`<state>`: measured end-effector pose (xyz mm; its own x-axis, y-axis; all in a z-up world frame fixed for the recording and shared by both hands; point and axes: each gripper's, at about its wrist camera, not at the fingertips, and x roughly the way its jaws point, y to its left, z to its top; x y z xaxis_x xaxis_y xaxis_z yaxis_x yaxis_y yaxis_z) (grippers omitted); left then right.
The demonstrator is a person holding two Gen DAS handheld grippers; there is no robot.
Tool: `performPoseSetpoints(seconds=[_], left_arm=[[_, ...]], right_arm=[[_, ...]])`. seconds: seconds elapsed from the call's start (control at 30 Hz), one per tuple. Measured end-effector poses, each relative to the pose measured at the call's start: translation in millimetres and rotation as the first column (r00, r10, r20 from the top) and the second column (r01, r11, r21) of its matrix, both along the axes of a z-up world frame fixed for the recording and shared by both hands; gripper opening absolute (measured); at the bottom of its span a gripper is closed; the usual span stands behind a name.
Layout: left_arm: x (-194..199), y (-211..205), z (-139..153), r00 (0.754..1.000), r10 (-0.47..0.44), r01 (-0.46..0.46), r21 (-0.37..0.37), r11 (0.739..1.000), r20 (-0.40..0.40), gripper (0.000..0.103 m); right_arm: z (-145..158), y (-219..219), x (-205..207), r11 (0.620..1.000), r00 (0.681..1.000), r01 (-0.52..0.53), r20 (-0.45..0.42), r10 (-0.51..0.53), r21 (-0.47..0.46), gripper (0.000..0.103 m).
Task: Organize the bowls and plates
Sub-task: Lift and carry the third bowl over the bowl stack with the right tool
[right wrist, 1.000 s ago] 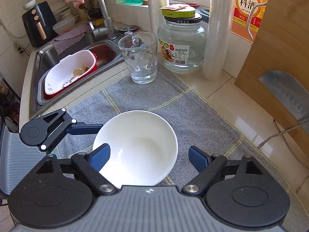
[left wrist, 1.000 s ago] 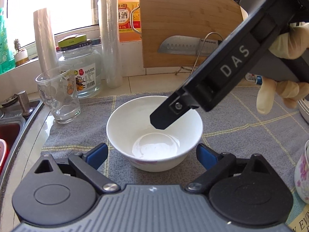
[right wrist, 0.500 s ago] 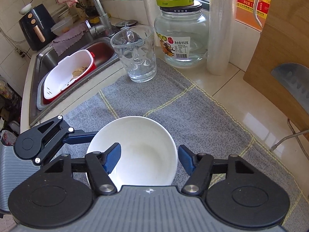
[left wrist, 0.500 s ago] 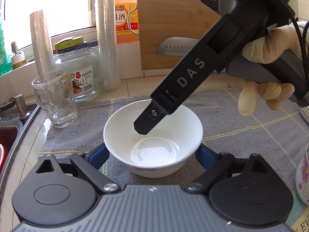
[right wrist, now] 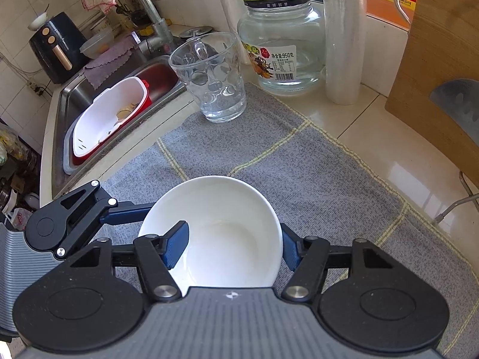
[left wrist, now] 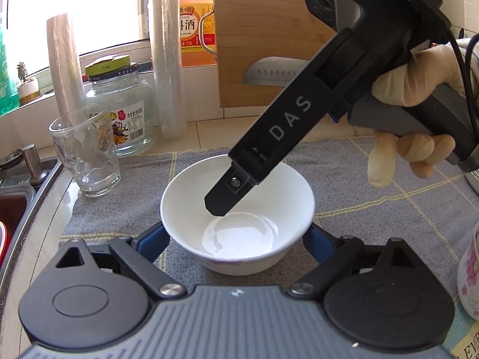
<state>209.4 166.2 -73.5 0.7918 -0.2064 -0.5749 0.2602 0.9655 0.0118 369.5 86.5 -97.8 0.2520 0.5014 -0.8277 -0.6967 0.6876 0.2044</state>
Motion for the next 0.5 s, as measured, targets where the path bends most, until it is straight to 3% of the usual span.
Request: performPoseSetpoints(seconds=[0.5], left_arm=[[-27,-6,23,0.999,-0.051,0.051,0.032,0.998,0.016,0.095]], right_arm=[[27,-14,-33,0.999,1.0,0.004,-0.004,-0.004,0.035,0.069]])
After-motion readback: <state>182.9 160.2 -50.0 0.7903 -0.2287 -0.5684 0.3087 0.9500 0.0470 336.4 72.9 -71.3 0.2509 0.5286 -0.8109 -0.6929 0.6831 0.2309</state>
